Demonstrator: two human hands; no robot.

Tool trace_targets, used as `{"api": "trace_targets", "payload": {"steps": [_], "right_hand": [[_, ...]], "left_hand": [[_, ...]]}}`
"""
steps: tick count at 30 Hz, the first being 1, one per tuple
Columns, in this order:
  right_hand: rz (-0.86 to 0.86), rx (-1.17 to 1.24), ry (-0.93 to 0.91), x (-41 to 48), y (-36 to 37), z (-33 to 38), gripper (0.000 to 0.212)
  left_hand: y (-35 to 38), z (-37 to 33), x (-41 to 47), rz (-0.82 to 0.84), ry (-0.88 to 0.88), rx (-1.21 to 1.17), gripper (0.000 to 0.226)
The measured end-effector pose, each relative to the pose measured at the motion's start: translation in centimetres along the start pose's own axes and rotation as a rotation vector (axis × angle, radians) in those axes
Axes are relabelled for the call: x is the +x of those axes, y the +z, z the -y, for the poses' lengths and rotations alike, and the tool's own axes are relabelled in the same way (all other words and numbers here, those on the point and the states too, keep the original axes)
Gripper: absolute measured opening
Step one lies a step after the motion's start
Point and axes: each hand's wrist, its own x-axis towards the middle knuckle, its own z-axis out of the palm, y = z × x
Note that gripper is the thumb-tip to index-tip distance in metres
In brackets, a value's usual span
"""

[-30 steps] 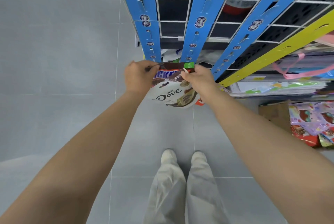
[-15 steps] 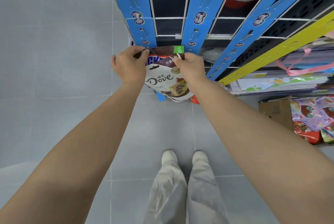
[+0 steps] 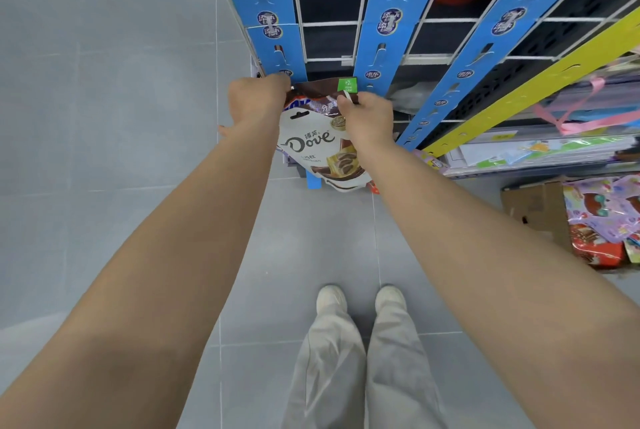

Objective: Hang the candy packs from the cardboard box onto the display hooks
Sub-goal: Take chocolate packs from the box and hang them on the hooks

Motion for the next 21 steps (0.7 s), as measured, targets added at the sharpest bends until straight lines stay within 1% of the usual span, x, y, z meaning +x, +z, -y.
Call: {"api": "trace_targets", "payload": {"steps": [2, 4, 6, 7, 9, 11, 13, 15, 17, 19, 20, 21], "right_hand": [[-0.003, -0.005, 0.012, 0.3, 0.2, -0.1, 0.025], [0.007, -0.020, 0.039, 0.6, 0.4, -0.4, 0.020], [0.035, -0.048, 0.081, 0.7, 0.4, -1.0, 0.022], [0.051, -0.046, 0.085, 0.7, 0.3, -1.3, 0.022], [0.066, -0.020, 0.076, 0.4, -0.1, -2.1, 0.021], [0.038, 0.028, 0.064, 0.1, -0.8, -3.0, 0.027], [0.007, 0.038, 0.082, -0.3, -1.6, -4.0, 0.034], [0.005, 0.001, 0.117, -0.6, -2.2, -5.2, 0.028], [0.014, -0.025, 0.133, -1.2, -2.7, -6.5, 0.017], [0.025, -0.046, 0.126, -2.1, -3.6, -7.7, 0.008], [0.034, -0.055, 0.120, -2.5, -4.2, -8.4, 0.007], [0.047, -0.060, 0.126, -2.9, -4.8, -9.0, 0.010]], "left_hand": [[-0.1, -0.1, -1.1, -0.053, 0.065, 0.183, 0.024], [0.0, 0.5, -1.9, -0.114, 0.204, 0.389, 0.024], [0.0, 1.6, -2.3, -0.123, 0.361, 0.474, 0.025], [-0.1, 2.3, -2.3, -0.111, 0.427, 0.477, 0.026], [-0.4, 3.9, -1.8, -0.064, 0.498, 0.461, 0.031], [-0.8, 5.3, -1.3, -0.042, 0.554, 0.436, 0.036], [-1.0, 5.9, -1.3, -0.028, 0.614, 0.436, 0.036], [-0.8, 6.3, -1.5, -0.054, 0.645, 0.499, 0.033], [-0.7, 6.8, -2.2, -0.130, 0.650, 0.526, 0.037], [-0.8, 7.5, -3.3, -0.177, 0.728, 0.440, 0.039], [-0.7, 8.1, -3.8, -0.137, 0.784, 0.397, 0.037], [-0.4, 8.6, -4.3, -0.048, 0.829, 0.385, 0.036]]}}
